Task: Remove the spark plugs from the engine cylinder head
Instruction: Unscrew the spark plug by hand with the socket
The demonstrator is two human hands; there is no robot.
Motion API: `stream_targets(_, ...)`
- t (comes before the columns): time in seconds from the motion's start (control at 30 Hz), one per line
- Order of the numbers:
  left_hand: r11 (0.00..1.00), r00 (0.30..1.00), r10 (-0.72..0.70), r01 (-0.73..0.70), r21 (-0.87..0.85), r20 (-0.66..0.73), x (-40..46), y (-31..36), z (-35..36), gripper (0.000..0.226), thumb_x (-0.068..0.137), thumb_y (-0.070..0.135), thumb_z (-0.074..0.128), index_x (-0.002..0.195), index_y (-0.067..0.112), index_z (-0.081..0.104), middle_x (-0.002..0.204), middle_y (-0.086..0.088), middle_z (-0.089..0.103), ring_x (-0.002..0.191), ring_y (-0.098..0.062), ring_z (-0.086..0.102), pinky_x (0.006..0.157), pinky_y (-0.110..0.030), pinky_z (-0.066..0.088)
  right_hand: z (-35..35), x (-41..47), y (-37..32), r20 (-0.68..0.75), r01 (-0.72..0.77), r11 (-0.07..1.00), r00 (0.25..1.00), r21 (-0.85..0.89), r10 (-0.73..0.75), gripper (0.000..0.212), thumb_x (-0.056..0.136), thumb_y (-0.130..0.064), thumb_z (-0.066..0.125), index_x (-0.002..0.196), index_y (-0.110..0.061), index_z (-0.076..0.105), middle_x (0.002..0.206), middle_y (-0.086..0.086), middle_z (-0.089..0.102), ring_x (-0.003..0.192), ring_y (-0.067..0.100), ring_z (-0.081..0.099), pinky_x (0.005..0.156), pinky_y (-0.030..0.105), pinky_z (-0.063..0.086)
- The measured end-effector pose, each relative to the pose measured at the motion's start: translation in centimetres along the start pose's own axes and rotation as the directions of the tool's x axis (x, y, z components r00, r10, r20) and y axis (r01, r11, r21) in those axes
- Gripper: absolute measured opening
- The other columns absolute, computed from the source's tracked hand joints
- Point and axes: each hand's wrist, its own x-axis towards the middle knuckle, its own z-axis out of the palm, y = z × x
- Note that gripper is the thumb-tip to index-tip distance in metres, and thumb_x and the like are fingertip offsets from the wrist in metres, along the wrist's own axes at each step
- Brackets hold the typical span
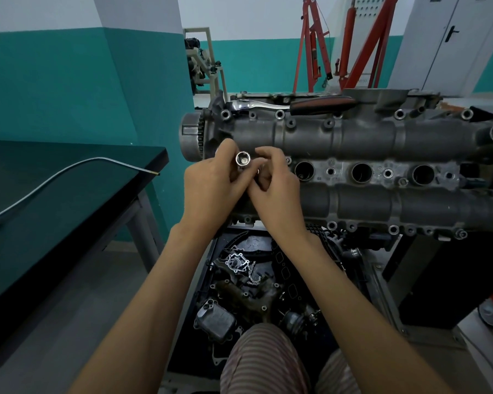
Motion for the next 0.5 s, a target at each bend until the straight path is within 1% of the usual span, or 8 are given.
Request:
stream_targets(0.1, 1.000, 1.000, 0.014, -0.014, 0.012, -0.015, -0.04, -0.05, 0.09, 0.038, 0.083, 0.035, 0.066, 0.072, 0.003, 0.050, 0.049, -0.004, 0.051, 0.042, -0.016, 0.041, 0.041, -0.033, 0.039, 0.07, 0.02, -0.08, -0.024, -0.009, 1.000, 1.000, 0.012, 0.010, 0.012, 0.084, -0.016, 0.062, 0.089, -0.014, 0.051, 0.057, -0.014, 0.043, 0.054, 0.002, 0.045, 0.053, 0.018, 0.037)
stream_targets(0.17, 0.999, 0.999, 0.033, -0.033, 0.007, -0.006, -0.06, -0.07, 0.04, 0.038, 0.084, 0.037, 0.065, 0.072, 0.004, 0.050, 0.049, -0.002, 0.049, 0.042, -0.013, 0.039, 0.041, -0.033, 0.038, 0.01, 0.00, -0.16, -0.052, 0.017, 1.000, 0.998, 0.006, -0.017, 0.014, 0.084, -0.010, 0.060, 0.078, -0.014, 0.048, 0.053, -0.015, 0.039, 0.053, 0.001, 0.044, 0.051, 0.014, 0.033)
stream_targets(0.2, 0.999, 0.999, 0.036, -0.036, 0.000, 0.003, -0.06, -0.06, -0.05, 0.038, 0.085, 0.038, 0.063, 0.074, 0.004, 0.051, 0.050, -0.001, 0.050, 0.043, -0.013, 0.040, 0.041, -0.033, 0.039, -0.03, -0.04, -0.12, -0.057, 0.029, 1.000, 0.998, 0.003, -0.029, 0.016, 0.085, -0.007, 0.059, 0.076, -0.014, 0.048, 0.053, -0.015, 0.039, 0.053, 0.000, 0.044, 0.051, 0.012, 0.033)
stream_targets(0.3, 0.999, 0.998, 0.049, -0.048, -0.023, 0.043, -0.16, -0.08, -0.46, 0.032, 0.088, 0.037, 0.057, 0.083, 0.006, 0.057, 0.055, 0.001, 0.057, 0.047, -0.014, 0.051, 0.045, -0.036, 0.044, -0.09, -0.23, -0.07, -0.037, 0.052, 0.998, 0.998, 0.027, -0.051, 0.005, 0.088, -0.006, 0.054, 0.085, -0.008, 0.057, 0.064, -0.013, 0.051, 0.061, 0.002, 0.050, 0.054, 0.014, 0.038)
stream_targets(0.33, 0.997, 0.996, 0.067, -0.065, -0.030, 0.058, -0.18, -0.10, -0.57, 0.028, 0.089, 0.034, 0.054, 0.087, 0.007, 0.060, 0.056, 0.003, 0.058, 0.048, -0.014, 0.053, 0.047, -0.036, 0.045, -0.12, -0.27, -0.14, -0.031, 0.059, 0.998, 0.998, 0.032, -0.058, 0.007, 0.089, -0.008, 0.053, 0.091, -0.009, 0.060, 0.069, -0.013, 0.054, 0.065, 0.003, 0.052, 0.057, 0.017, 0.042)
stream_targets(0.4, 0.995, 0.992, 0.099, -0.097, -0.038, 0.080, -0.17, -0.13, -0.67, 0.024, 0.089, 0.029, 0.051, 0.095, 0.010, 0.064, 0.053, 0.009, 0.052, 0.046, -0.011, 0.049, 0.046, -0.035, 0.044, -0.10, -0.30, -0.27, -0.014, 0.081, 0.996, 0.997, 0.025, -0.080, 0.017, 0.091, -0.011, 0.051, 0.105, -0.013, 0.060, 0.078, -0.015, 0.058, 0.073, 0.003, 0.056, 0.064, 0.021, 0.047)
stream_targets(0.47, 0.994, 0.991, 0.108, -0.106, -0.028, 0.082, -0.13, -0.18, -0.67, 0.022, 0.089, 0.025, 0.052, 0.098, 0.011, 0.065, 0.052, 0.012, 0.047, 0.046, -0.009, 0.046, 0.046, -0.032, 0.042, -0.05, -0.29, -0.31, -0.003, 0.102, 0.995, 0.995, 0.003, -0.102, 0.022, 0.093, -0.012, 0.049, 0.113, -0.014, 0.058, 0.082, -0.013, 0.060, 0.075, 0.003, 0.058, 0.068, 0.022, 0.048)
stream_targets(0.5, 0.994, 0.992, 0.107, -0.106, -0.015, 0.073, -0.10, -0.20, -0.62, 0.020, 0.089, 0.024, 0.053, 0.097, 0.010, 0.066, 0.052, 0.012, 0.046, 0.045, -0.009, 0.045, 0.045, -0.031, 0.041, -0.01, -0.27, -0.20, -0.003, 0.110, 0.994, 0.994, -0.008, -0.110, 0.023, 0.094, -0.013, 0.048, 0.114, -0.014, 0.058, 0.081, -0.014, 0.059, 0.073, 0.002, 0.057, 0.066, 0.020, 0.047)
